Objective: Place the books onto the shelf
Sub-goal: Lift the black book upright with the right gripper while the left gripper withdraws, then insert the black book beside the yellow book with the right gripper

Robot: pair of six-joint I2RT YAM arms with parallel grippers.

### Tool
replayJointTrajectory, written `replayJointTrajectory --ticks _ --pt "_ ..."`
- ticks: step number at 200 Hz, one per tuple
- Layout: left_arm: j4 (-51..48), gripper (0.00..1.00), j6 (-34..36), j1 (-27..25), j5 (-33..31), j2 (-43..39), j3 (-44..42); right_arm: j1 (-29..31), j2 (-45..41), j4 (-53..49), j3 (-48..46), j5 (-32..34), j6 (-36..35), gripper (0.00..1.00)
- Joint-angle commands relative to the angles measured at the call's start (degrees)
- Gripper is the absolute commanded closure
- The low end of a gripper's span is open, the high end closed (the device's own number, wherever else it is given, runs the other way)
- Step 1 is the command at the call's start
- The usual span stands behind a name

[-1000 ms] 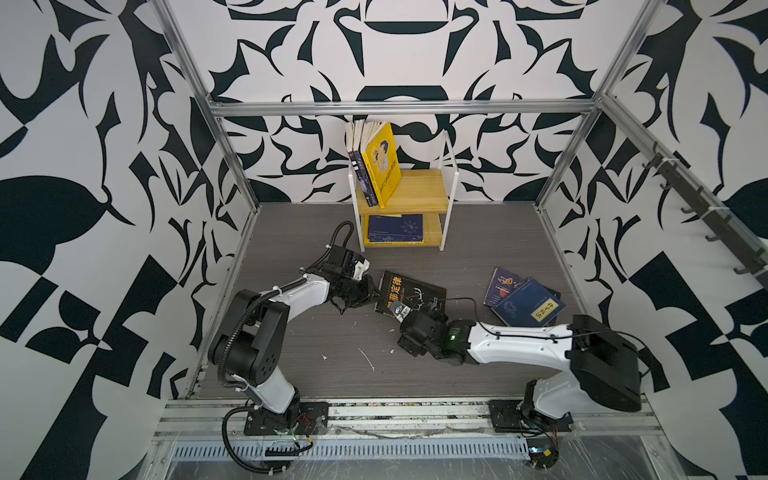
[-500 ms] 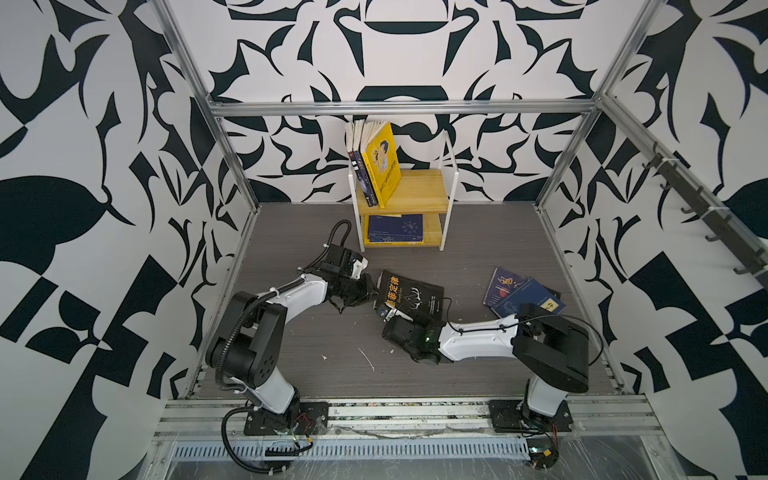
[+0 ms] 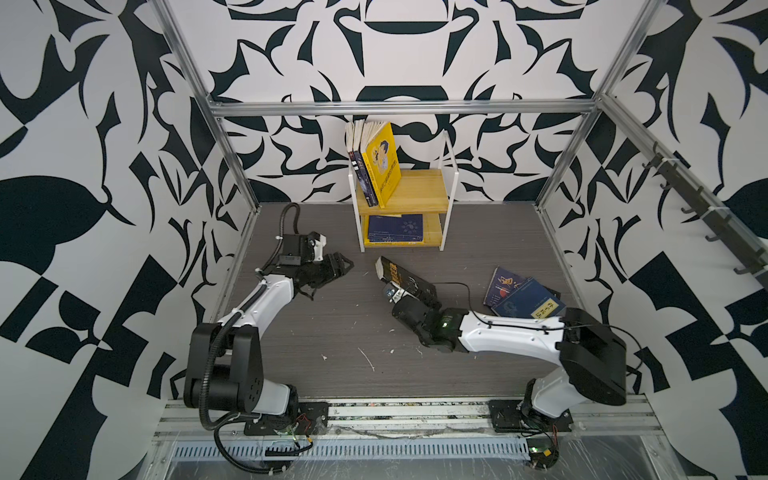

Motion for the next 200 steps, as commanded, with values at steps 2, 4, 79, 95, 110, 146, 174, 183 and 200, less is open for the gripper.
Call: replayJointTrajectory --ticks 2,4,79,95,110,146,174,183,200 --pt "-1.98 0.17 5.11 4.81 -1.75 -3.93 1.82 -2.5 -6.79 2.04 7.43 -4.4 0.68 1.0" --pt "-1.99 0.16 5.36 5.19 -1.75 -4.22 1.74 -2.75 -7.15 1.95 7.95 -4.91 0.74 1.0" --pt "-0.59 0.0 12.45 18.06 -2.92 -14.52 -2.52 -15.08 -6.93 6.29 27.94 -20.11 7.03 1.0" --pt "-0.82 0.01 14.07 19.28 -3.0 -15.87 -2.6 -16.69 -4.02 10.11 31.07 -18.49 8.86 1.0" --pt "-2.0 0.0 16.47 19.46 -3.46 -16.34 -2.01 -17.52 -0.9 14.45 33.85 -15.79 9.16 1.0" --pt "-2.08 0.01 17.19 19.41 -2.49 -16.08 -1.69 -19.59 7.1 24.77 39.84 -9.62 7.3 1.0" --pt "-1.94 0.01 16.53 19.41 -1.71 -15.54 -1.32 -21.74 13.83 28.42 44.23 -6.92 6.99 1.0" --pt "-1.92 0.01 16.43 19.44 -1.68 -15.36 -1.19 -22.19 16.03 29.46 45.41 -7.26 6.69 1.0" --pt "-1.9 0.01 16.43 19.41 -1.58 -15.34 -1.32 -22.84 19.79 30.55 47.5 -8.87 6.0 1.0"
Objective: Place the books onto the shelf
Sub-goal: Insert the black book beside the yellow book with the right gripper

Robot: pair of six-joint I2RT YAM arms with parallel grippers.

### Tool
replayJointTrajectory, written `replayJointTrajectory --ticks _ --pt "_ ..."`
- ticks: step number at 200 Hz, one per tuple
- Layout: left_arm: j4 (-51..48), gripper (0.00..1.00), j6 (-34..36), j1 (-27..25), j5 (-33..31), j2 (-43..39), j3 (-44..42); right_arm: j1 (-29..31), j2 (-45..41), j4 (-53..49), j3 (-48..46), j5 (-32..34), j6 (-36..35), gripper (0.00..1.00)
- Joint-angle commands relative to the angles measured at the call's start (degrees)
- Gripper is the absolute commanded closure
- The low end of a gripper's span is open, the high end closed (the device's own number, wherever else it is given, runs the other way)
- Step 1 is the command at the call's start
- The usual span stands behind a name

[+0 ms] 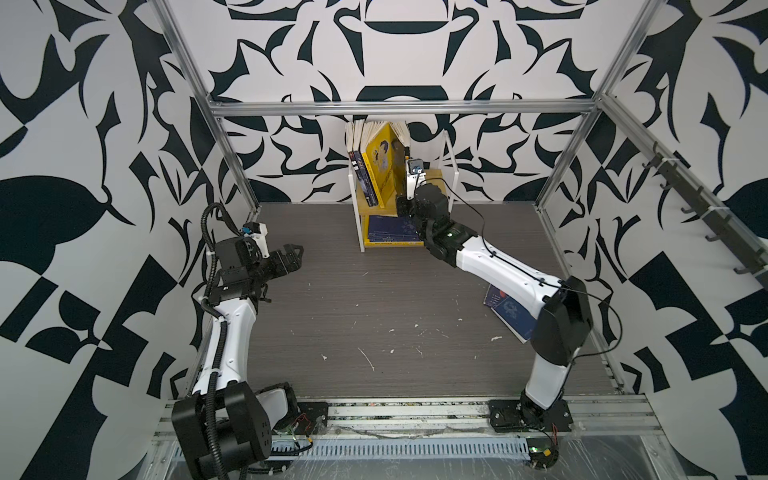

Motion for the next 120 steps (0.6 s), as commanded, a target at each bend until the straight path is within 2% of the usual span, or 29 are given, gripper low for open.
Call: replayJointTrajectory --ticks 1,61,120 --pt "-0.83 0.01 0.58 0.18 1.17 0.19 0.3 -1.18 1.38 11.03 6.17 1.02 -1.16 1.0" --pt "-1.0 0.01 0.53 0.2 1.63 0.72 0.35 -1.45 9.13 16.08 8.23 -8.68 -2.44 1.0" --pt "-0.74 0.01 0.52 0.19 1.62 0.97 0.17 -1.49 9.61 17.01 5.77 -15.24 -2.94 1.0"
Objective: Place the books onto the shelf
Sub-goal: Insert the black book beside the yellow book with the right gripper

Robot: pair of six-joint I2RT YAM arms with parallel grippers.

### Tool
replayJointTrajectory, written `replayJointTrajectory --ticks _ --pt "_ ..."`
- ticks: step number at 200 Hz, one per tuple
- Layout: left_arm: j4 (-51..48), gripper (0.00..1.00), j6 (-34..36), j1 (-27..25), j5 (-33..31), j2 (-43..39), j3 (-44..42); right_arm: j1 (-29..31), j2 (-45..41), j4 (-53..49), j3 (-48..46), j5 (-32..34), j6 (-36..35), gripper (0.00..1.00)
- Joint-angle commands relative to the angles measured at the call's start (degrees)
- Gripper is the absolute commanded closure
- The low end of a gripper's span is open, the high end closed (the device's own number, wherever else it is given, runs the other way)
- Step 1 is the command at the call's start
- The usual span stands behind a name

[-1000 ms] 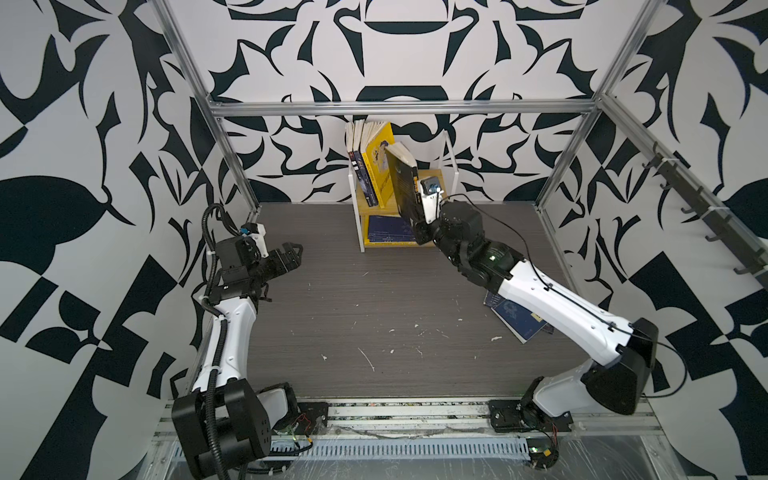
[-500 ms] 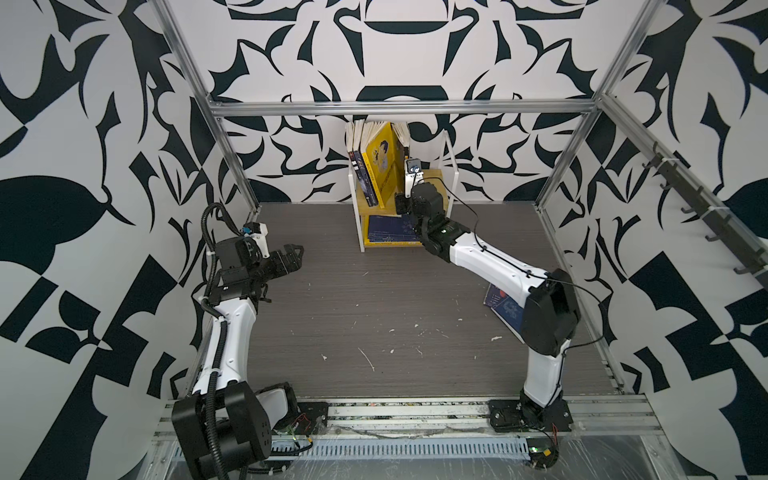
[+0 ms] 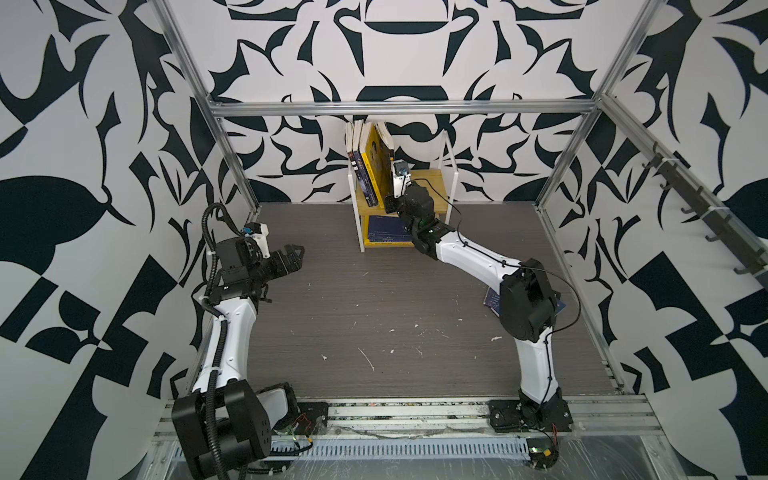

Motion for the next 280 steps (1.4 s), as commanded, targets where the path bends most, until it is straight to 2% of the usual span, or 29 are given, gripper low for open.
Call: replayJointTrajectory --ticks 1,16,34,61,109,132,153,167,194,208,226,280 --pt "-0.74 0.0 0.51 0.18 0.89 0.56 0.16 0.17 -2.45 4.51 0.5 -5.08 -0.41 1.0" --pt "-0.65 0.01 0.48 0.23 1.12 0.66 0.11 0.12 -2.21 3.99 0.38 -6.84 -2.08 1.0" --pt "-0.48 0.0 0.28 0.19 1.42 0.64 0.06 -0.29 -2.11 4.23 -0.08 -12.06 -3.47 1.0" --pt "-0.46 0.0 0.5 0.18 1.43 0.38 -0.08 -2.14 -2.52 4.31 -1.23 -18.42 -2.71 0.99" --pt "-0.39 0.01 0.42 0.66 1.68 0.42 -0.12 -5.08 -5.01 -0.42 -1.13 -32.93 -5.23 0.65" --pt "-0.39 0.01 0.36 0.94 1.36 0.4 -0.25 -6.91 -7.16 -2.31 -2.3 -38.57 -5.52 0.59" --pt "-0.15 0.01 0.21 1.22 1.4 0.64 -0.34 -9.1 -9.07 -1.98 -3.74 -44.43 -3.21 0.56" --pt "-0.08 0.01 -0.09 1.32 1.51 0.79 -0.21 -10.75 -9.92 -2.57 -3.9 -47.7 -1.52 0.5" --pt "0.05 0.0 -0.35 1.45 1.84 0.8 -0.23 -13.32 -9.79 -5.68 -2.21 -51.89 0.55 0.28" --pt "0.05 0.0 -0.36 1.54 1.78 0.69 -0.34 -13.86 -8.07 -7.87 0.29 -53.63 1.12 0.13" --pt "0.14 0.0 -0.35 1.49 1.81 0.49 -0.47 -13.83 -4.94 -9.02 3.64 -56.21 1.12 0.01" --pt "0.14 0.01 -0.27 1.58 1.94 -0.2 -0.64 -13.88 4.53 -9.6 13.46 -62.31 4.18 0.01"
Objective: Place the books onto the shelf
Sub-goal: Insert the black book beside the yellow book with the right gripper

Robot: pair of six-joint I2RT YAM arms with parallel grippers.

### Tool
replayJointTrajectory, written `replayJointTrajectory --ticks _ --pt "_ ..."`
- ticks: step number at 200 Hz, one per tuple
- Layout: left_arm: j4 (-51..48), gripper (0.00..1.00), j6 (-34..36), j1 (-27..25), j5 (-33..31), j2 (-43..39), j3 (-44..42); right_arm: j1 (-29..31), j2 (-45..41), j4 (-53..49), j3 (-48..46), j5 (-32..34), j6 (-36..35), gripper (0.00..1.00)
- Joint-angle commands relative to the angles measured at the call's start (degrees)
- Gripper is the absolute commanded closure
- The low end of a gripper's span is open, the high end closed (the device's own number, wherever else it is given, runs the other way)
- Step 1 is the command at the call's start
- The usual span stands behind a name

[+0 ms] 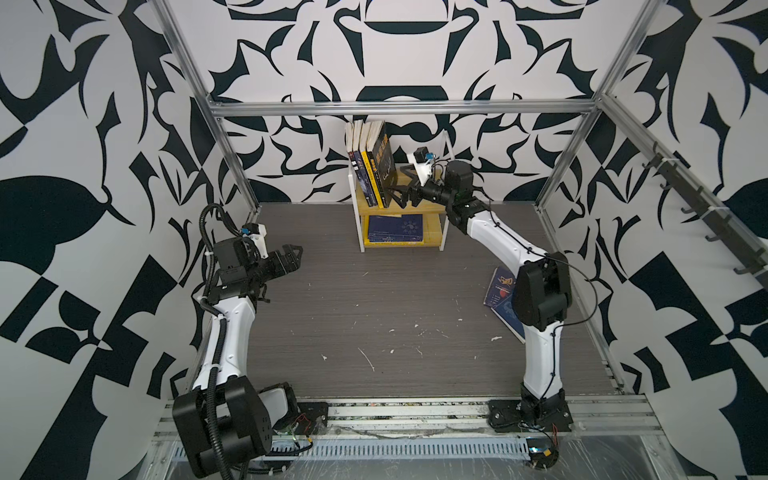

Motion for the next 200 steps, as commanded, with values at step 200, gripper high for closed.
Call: replayJointTrajectory --ticks 200 --pt "0.34 0.01 -0.34 0.27 1.71 -1.11 -0.88 0.37 -4.37 -6.31 5.08 -1.4 -0.03 0.17"
